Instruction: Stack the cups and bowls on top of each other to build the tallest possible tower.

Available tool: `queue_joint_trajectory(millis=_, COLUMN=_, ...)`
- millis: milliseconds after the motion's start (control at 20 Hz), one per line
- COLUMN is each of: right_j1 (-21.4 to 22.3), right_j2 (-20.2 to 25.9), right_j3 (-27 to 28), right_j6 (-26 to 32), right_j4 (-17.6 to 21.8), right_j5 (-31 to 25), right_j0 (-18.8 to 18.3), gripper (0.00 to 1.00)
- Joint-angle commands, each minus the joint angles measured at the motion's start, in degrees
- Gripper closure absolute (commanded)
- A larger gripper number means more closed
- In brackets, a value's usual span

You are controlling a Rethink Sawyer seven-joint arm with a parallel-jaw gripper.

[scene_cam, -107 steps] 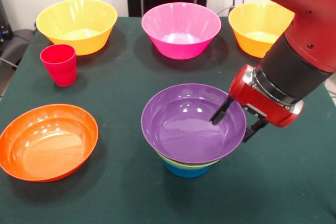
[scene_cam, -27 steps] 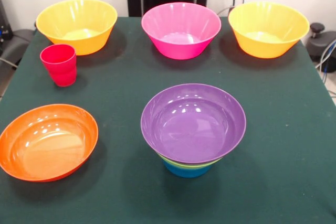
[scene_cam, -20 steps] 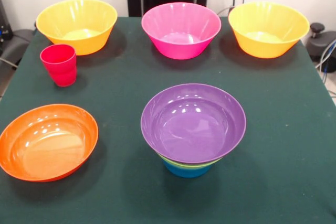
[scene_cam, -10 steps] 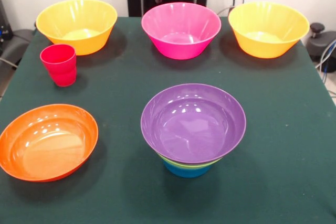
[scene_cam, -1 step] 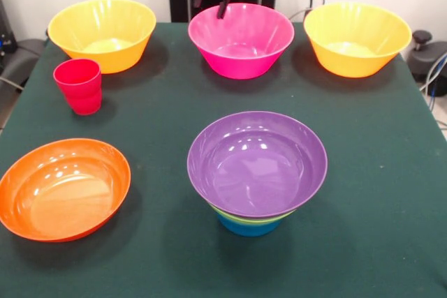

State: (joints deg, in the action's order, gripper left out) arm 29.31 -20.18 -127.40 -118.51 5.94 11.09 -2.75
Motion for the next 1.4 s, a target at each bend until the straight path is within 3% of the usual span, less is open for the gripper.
queue_joint_trajectory(millis=50, right_j1=-5.62, right_j2=7.15, right_j3=0.91, right_j6=-12.81, right_j4=-4.25, right_j5=3.94, right_j0=2.76, gripper=0.00)
queue_joint_trajectory(millis=450, right_j1=-7.40, right_j2=7.58, right_j3=2.02, right_j6=-15.14, right_j4=-8.86, right_j5=4.40, right_j0=6.17, gripper=0.00)
queue_joint_trajectory(millis=800, right_j1=-5.94, right_j2=7.30, right_j3=2.17, right_j6=-14.31, right_j4=-9.95, right_j5=1.33, right_j0=6.71, gripper=0.00)
queue_joint_trajectory(millis=1150, right_j1=1.00, right_j2=7.29, right_j3=2.32, right_j6=-10.80, right_j4=-8.92, right_j5=-7.57, right_j0=4.76, gripper=0.00)
queue_joint_trajectory(millis=1400, right_j1=5.86, right_j2=6.54, right_j3=1.59, right_j6=-9.98, right_j4=-9.11, right_j5=-13.90, right_j0=5.91, gripper=0.00)
